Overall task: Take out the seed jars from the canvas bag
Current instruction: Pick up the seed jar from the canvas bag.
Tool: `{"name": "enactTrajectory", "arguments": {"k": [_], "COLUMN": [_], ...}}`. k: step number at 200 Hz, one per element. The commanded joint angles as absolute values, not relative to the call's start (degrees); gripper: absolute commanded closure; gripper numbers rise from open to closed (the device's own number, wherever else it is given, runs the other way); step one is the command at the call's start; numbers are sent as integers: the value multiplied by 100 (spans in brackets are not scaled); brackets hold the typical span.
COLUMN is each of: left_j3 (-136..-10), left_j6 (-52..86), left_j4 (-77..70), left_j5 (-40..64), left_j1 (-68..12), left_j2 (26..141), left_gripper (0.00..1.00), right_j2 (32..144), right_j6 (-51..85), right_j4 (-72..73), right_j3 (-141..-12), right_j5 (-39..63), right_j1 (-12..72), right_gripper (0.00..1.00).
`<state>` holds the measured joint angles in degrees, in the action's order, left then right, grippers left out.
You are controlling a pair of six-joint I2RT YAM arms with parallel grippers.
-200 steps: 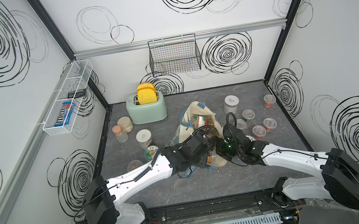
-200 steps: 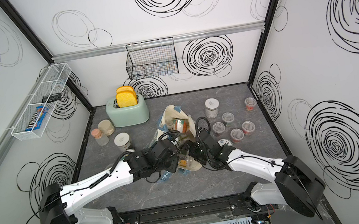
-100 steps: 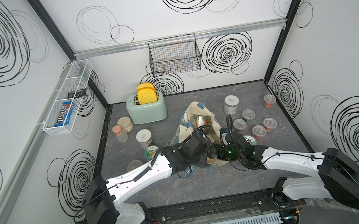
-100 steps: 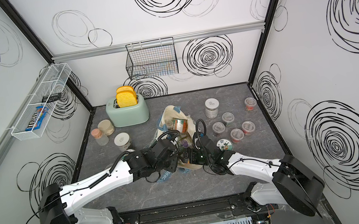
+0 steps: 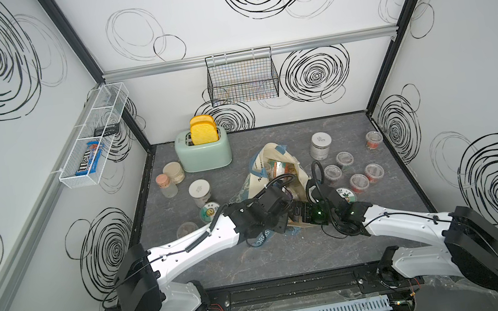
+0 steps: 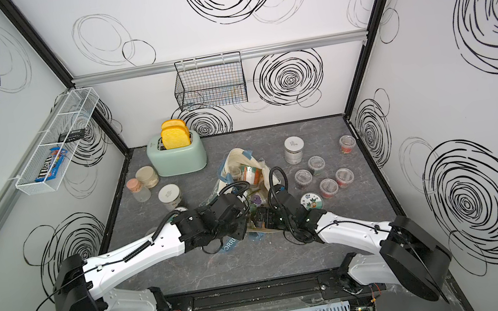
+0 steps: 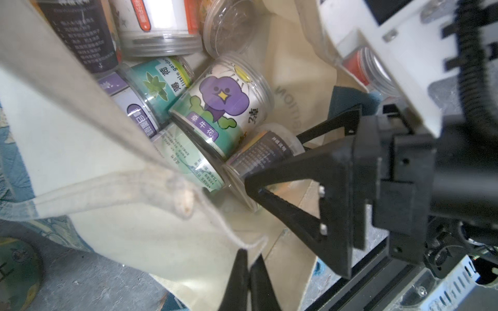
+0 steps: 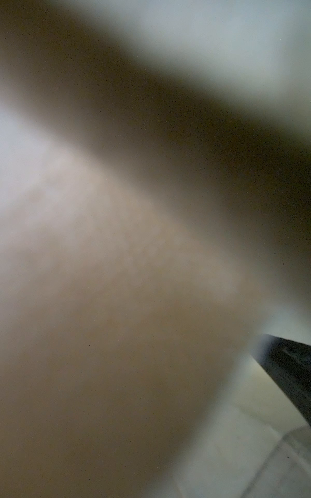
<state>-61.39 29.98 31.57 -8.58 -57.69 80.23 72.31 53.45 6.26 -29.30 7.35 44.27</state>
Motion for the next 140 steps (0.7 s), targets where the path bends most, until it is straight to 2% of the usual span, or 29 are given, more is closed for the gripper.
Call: {"name": "enactTrajectory", "arguments": {"k": [1, 38, 75, 121, 137, 140], "left_j3": [-6108, -6126, -6108, -6084, -6091, -6091], "left_j6": [2979, 2979, 2976, 2979, 2971, 2974], "left_j4": [3111, 3118, 3120, 3094, 3101, 3101], "left_j5": [-844, -830, -844, -835, -838, -842], "left_j1": [-5748, -5748, -5739, -5730, -5730, -5730], "left_j2": [7976, 7954, 7919, 7897, 7893, 7893], "left_gripper": [95, 95, 95, 95, 95, 95], "right_j2": [7917, 8319, 8159, 7397, 7247, 7218], "right_j6": [5238, 5342, 5111, 5077, 5002, 4977], "right_j4": [745, 1502, 754, 161, -52, -82], "right_j3": [-2991, -2990, -3267, -3317, -3420, -3438], "right_j5": [1498, 1844, 1257, 646, 492, 467], "right_j1": [4473, 4677, 4781, 4781, 4797, 4803], "right_gripper": [3, 3, 0, 9, 14, 18]}}
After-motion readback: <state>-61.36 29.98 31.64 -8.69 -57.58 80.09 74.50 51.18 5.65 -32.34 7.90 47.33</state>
